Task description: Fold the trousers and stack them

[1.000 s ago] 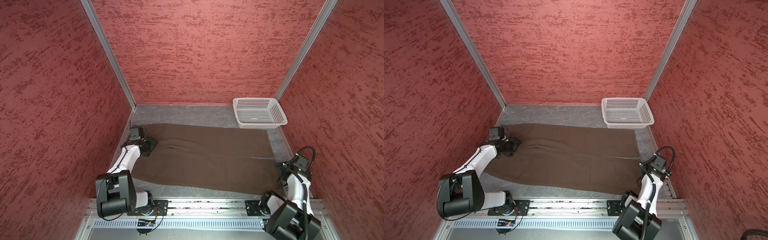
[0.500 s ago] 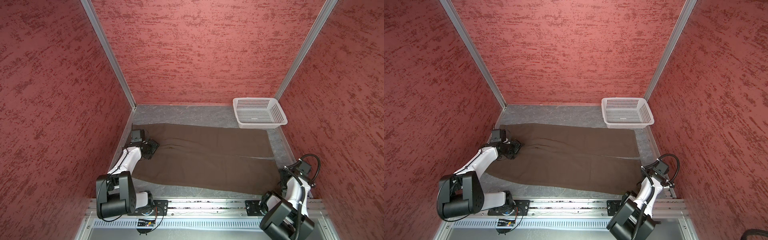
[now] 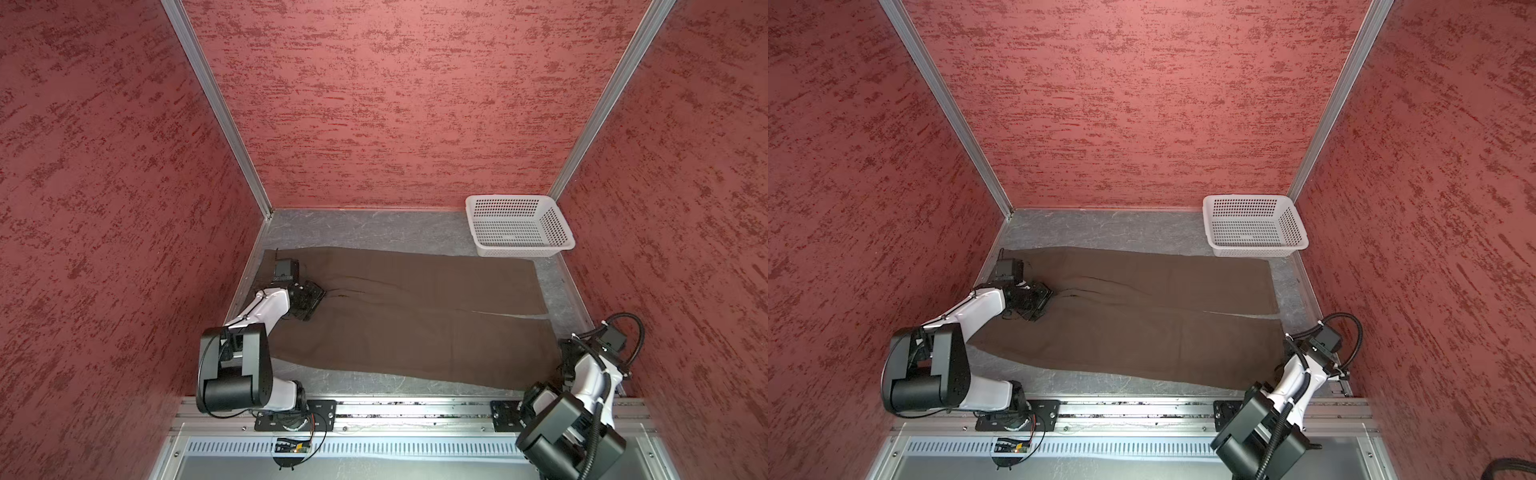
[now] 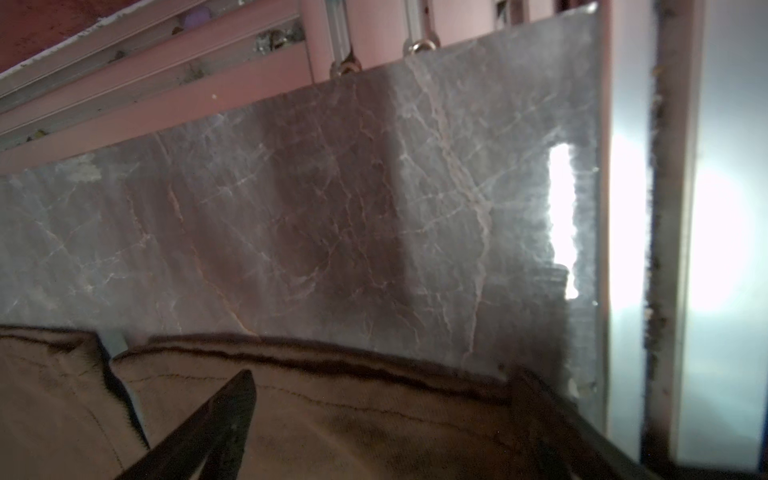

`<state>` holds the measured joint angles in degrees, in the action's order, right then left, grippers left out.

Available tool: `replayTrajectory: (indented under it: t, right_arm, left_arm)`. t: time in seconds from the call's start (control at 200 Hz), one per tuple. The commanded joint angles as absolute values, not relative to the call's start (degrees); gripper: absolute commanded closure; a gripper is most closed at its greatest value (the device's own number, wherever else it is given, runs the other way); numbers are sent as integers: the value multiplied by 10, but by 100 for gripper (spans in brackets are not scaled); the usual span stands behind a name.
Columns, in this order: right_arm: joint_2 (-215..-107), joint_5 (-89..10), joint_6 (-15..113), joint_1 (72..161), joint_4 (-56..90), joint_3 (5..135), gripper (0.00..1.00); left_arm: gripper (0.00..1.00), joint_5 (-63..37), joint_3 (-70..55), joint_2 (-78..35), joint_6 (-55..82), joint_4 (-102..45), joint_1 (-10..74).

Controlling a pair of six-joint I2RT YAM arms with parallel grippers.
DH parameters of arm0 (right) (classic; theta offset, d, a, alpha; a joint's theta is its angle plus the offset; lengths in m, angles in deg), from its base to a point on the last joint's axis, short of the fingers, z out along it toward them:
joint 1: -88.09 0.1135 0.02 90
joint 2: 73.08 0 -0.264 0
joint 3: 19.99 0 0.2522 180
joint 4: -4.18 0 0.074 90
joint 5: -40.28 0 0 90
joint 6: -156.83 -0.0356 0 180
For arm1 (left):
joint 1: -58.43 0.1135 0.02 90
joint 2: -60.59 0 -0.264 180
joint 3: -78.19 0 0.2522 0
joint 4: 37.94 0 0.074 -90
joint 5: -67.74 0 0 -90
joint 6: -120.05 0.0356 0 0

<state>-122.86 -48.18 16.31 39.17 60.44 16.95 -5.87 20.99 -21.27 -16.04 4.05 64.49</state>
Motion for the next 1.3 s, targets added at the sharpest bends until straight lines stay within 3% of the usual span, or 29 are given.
replayTrajectory:
  t: [0.0,0.05,0.09,0.13,0.195,0.255,0.311,0.802,1.112,1.217,1.292]
  right_arm:
    - [-1208,-459,160,390,616,164,1]
    - [-1204,-454,159,390,606,157,6]
    - [-1208,-450,158,389,597,150,15]
    - [-1213,-442,158,389,583,142,32]
    - [-1223,-425,159,387,560,128,69]
    - [-1233,-410,158,386,544,123,89]
    - [-1246,-405,160,385,537,125,100]
    - [-1286,-358,172,369,520,217,100]
    - [-1251,-371,188,368,579,205,100]
    - [-1209,-378,162,368,607,184,54]
    - [-1199,-387,156,368,611,172,32]
  left_arm:
    - [34,-70,194,-221,-166,26,639]
    - [34,-70,192,-226,-168,25,639]
    - [34,-66,190,-231,-168,25,639]
    - [34,-63,188,-233,-168,26,637]
    - [34,-66,185,-233,-164,31,635]
    - [34,-72,186,-232,-163,34,635]
    - [34,-72,186,-229,-163,36,637]
    - [34,-96,175,-135,-136,122,666]
    - [37,-114,233,-6,-128,199,749]
    - [37,-83,249,-1,-126,189,784]
    - [36,-71,244,-14,-126,183,788]
